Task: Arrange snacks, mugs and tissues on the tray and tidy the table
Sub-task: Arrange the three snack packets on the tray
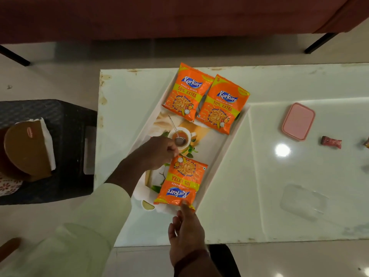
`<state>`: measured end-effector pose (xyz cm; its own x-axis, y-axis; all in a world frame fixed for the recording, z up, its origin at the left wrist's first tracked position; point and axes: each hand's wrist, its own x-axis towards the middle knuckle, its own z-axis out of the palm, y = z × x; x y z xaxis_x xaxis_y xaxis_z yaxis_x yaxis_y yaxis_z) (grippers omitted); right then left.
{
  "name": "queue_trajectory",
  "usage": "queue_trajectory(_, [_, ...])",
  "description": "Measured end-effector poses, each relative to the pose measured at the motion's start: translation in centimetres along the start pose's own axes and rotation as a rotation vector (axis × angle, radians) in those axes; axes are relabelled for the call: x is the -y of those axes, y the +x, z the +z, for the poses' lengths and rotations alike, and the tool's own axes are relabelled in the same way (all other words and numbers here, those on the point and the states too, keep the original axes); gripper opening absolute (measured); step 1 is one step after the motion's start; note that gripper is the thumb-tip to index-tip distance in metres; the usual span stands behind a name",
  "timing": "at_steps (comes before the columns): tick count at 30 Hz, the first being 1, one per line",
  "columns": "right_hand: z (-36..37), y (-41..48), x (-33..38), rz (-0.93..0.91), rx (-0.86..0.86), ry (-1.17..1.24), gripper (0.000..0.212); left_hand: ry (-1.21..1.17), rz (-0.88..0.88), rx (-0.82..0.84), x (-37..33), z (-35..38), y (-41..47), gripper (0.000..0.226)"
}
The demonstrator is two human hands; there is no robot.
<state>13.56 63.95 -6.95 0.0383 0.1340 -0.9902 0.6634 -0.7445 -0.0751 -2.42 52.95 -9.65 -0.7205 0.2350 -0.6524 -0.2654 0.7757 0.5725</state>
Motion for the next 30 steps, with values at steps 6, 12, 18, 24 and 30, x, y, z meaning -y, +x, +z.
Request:
queue_trajectory(6, [1.1,-2.3,6.6,-0.749,-0.092,-0.423,0.025,-0.355,-0.140,-0.233,1.5,0.8,-2.9,0.018])
queue_trajectory(12, [7.1,-3.7,18.0,-1.360,0.054,-1.104,0.011,-0.804,-0.289,-0.369,-2.0,6.9,-5.3,0.021])
queue_trajectory(18, [13.3,-2.6,21.6,-1.635,0.141,-1.656,0.013,-1.013,-0.352,-0.481,-6.7,10.0,-3.1,0.023])
queue_trajectory(24, [15.3,-0.5,22.5,-1.709,0.113,-1.627,0.015,-1.074,-0.432,-0.557,-7.8,9.9,0.5,0.027])
queue_trajectory(30, [15.5,1.4,22.6,-1.751,0.083,-1.511,0.013,-0.852,-0.381,-0.560,-6.9,9.7,2.0,0.024])
